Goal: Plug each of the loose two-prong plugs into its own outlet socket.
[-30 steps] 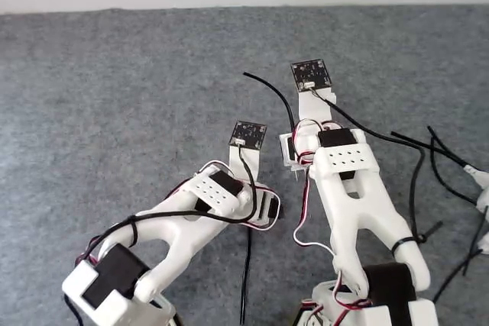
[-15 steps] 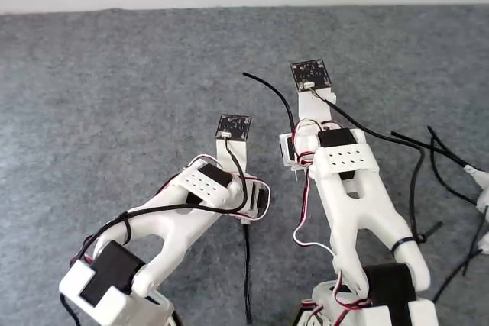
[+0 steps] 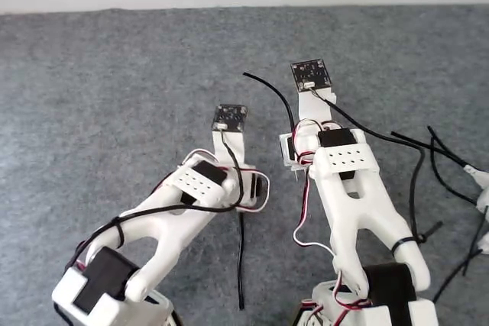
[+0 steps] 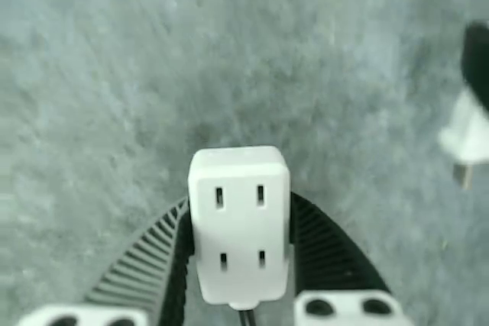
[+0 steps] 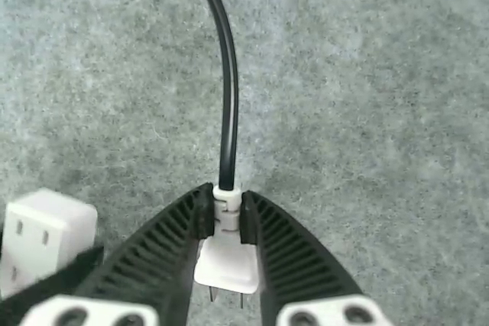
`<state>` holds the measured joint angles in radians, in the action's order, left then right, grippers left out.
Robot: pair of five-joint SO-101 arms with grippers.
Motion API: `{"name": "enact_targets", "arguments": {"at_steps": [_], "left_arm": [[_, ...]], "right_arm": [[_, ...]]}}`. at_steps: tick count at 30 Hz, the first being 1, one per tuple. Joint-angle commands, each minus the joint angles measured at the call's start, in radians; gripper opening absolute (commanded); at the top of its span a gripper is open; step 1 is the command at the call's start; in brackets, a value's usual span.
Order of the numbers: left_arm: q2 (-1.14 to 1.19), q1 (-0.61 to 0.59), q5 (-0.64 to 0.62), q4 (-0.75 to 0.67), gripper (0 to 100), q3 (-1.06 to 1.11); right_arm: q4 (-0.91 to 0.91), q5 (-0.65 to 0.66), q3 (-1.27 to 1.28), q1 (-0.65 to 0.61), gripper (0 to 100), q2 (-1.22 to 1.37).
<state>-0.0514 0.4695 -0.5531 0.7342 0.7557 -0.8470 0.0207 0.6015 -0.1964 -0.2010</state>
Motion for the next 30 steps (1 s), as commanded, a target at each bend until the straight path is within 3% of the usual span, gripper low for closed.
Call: {"name": "enact_targets", "arguments": {"at_steps": [1, 5, 11, 15, 24, 30], "left_arm": [[-0.046, -0.057, -0.005, -0.046, 2, -0.030], [-0.048, -0.069, 0.025, -0.044, 4, -0.042], [-0.046, -0.068, 0.035, -0.040, 19, -0.035], [-0.054, -0.068, 0.003, -0.043, 24, -0.018], [-0.071, -0.068, 0.008, 0.034, 25, -0.031], [-0.310, -0.075, 0.012, 0.106, 25, 0.035]], "right_arm": [[0.016, 0.006, -0.031, 0.008, 1.0, -0.041], [0.016, 0.006, -0.029, 0.008, 1.0, -0.041], [0.016, 0.006, -0.029, 0.008, 1.0, -0.041], [0.016, 0.006, -0.029, 0.008, 1.0, -0.041], [0.016, 0.005, -0.028, 0.007, 1.0, -0.041], [0.035, -0.084, -0.011, -0.059, 1.0, -0.041]]}}
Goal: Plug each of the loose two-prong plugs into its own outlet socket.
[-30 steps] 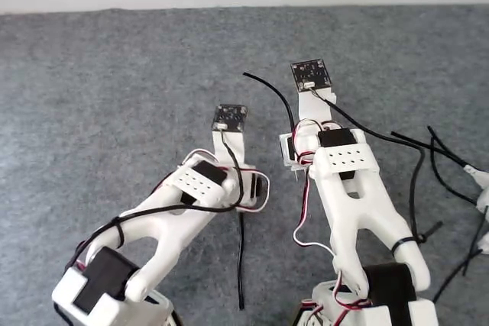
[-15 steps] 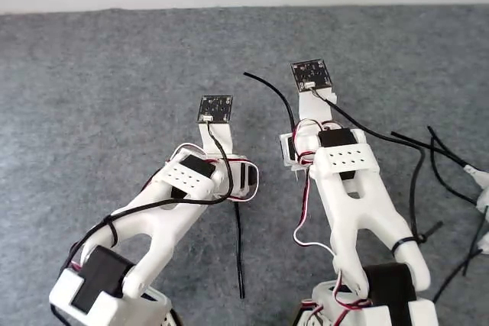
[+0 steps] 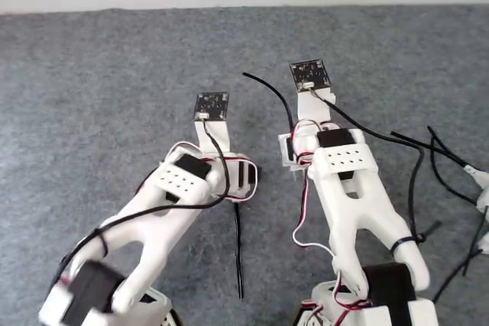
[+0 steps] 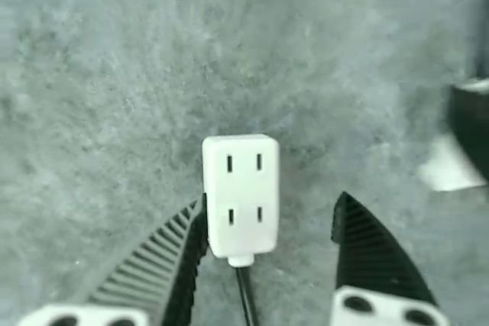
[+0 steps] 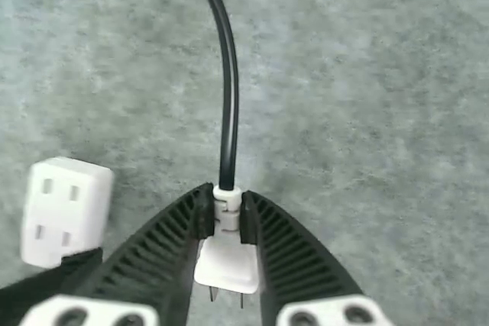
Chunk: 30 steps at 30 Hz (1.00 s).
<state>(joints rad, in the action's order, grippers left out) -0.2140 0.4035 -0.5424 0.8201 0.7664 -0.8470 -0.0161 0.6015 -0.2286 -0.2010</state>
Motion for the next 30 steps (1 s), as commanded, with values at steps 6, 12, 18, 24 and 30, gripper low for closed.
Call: {"name": "enact_targets", "arguments": {"at_steps": [6, 12, 18, 24, 30], "left_arm": [[-0.453, 0.012, 0.167, 0.014, 25, 0.234], [-0.649, -0.025, 0.192, -0.071, 25, 0.432], [-0.749, -0.212, 0.310, -0.086, 25, 0.506], [-0.684, -0.218, 0.265, -0.124, 25, 0.490], [-0.416, -0.304, 0.187, -0.218, 21, 0.367]], "right_arm": [[0.211, -0.091, 0.087, -0.074, 1.0, -0.051], [0.262, -0.163, 0.094, -0.157, 1.0, -0.051], [0.298, -0.180, 0.094, -0.245, 1.0, -0.042], [0.245, -0.175, 0.094, -0.246, 1.0, -0.107], [0.058, -0.149, 0.094, -0.302, 0.9, -0.262]]}}
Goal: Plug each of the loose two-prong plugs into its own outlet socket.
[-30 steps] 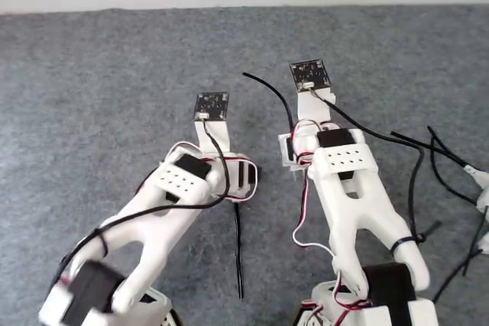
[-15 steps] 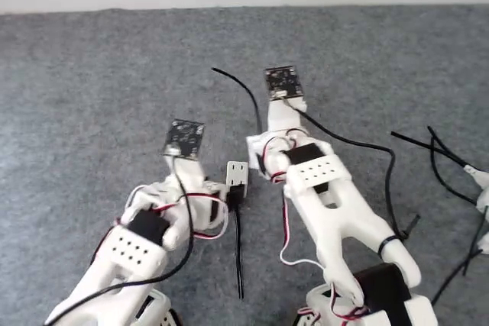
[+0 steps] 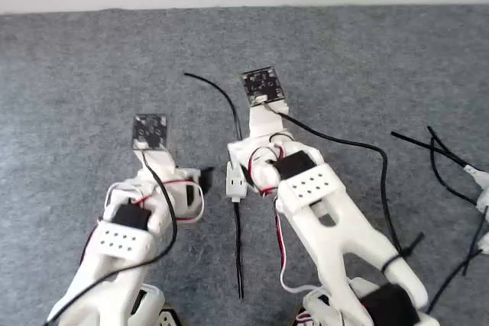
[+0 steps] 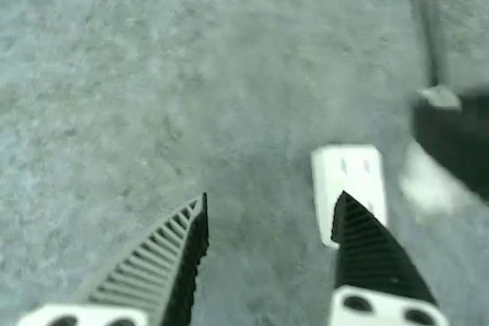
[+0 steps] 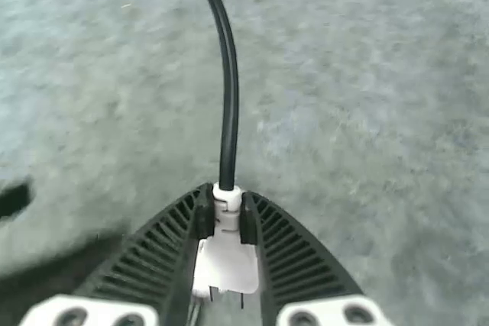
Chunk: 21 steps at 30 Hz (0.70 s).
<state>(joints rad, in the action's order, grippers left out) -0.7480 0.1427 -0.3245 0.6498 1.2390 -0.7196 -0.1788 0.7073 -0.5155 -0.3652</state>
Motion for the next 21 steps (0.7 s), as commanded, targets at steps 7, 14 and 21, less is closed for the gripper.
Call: {"name": "enact_targets", "arguments": {"at_steps": [7, 14, 21], "left_arm": [[0.486, -0.077, -0.028, -0.157, 2, -0.292], [0.640, -0.068, -0.026, -0.150, 1, -0.378], [0.641, -0.012, 0.282, 0.075, 1, -0.435]], "right_arm": [[-0.163, 0.037, -0.011, -0.016, 0.9, -0.203], [-0.249, 0.077, -0.009, -0.038, 0.9, -0.337], [-0.166, 0.201, 0.196, -0.160, 0.9, -0.598]]}}
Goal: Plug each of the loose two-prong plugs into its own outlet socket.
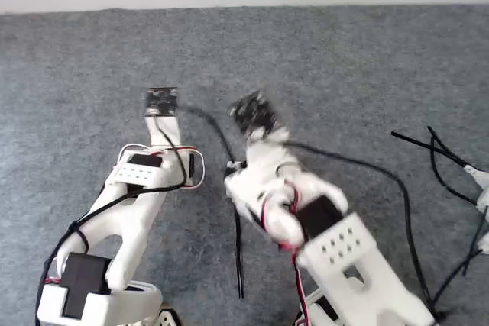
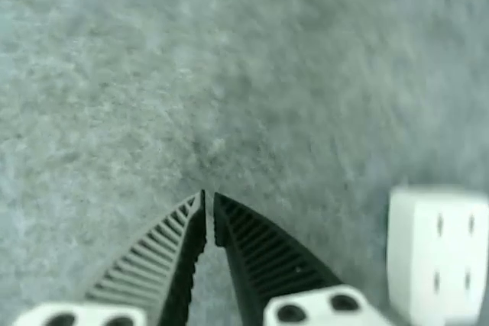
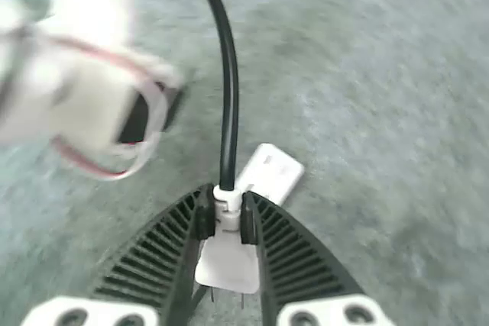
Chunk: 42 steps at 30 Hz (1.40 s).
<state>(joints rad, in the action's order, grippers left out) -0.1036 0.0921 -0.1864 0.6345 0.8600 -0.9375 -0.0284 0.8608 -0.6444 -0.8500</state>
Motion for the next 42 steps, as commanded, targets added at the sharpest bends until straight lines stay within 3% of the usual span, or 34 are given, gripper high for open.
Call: {"name": "enact_targets", "arguments": {"at_steps": [1, 5, 14, 22, 29, 35, 42], "left_arm": [[-0.012, 0.054, 0.198, 0.121, 1, -0.058], [-0.098, 0.100, 0.334, 0.178, 1, -0.012], [-0.394, 0.126, 0.356, 0.112, 1, 0.209], [-0.677, 0.236, 0.557, 0.112, 1, 0.437], [-0.841, 0.245, 0.397, 0.077, 1, 0.499], [-0.884, 0.097, 0.236, -0.097, 1, 0.527], [-0.879, 0.074, 0.218, -0.107, 1, 0.529]], "right_arm": [[0.068, 0.060, 0.069, -0.036, 0.9, -0.143], [0.077, 0.078, 0.106, -0.036, 0.9, -0.194], [0.091, 0.078, 0.101, -0.031, 0.9, -0.113], [0.058, 0.141, 0.101, -0.031, 0.9, -0.111], [0.039, 0.135, 0.086, -0.030, 0.9, -0.113], [0.042, 0.143, 0.086, -0.005, 0.9, -0.110], [-0.028, 0.305, 0.052, -0.010, 0.9, -0.110]]}}
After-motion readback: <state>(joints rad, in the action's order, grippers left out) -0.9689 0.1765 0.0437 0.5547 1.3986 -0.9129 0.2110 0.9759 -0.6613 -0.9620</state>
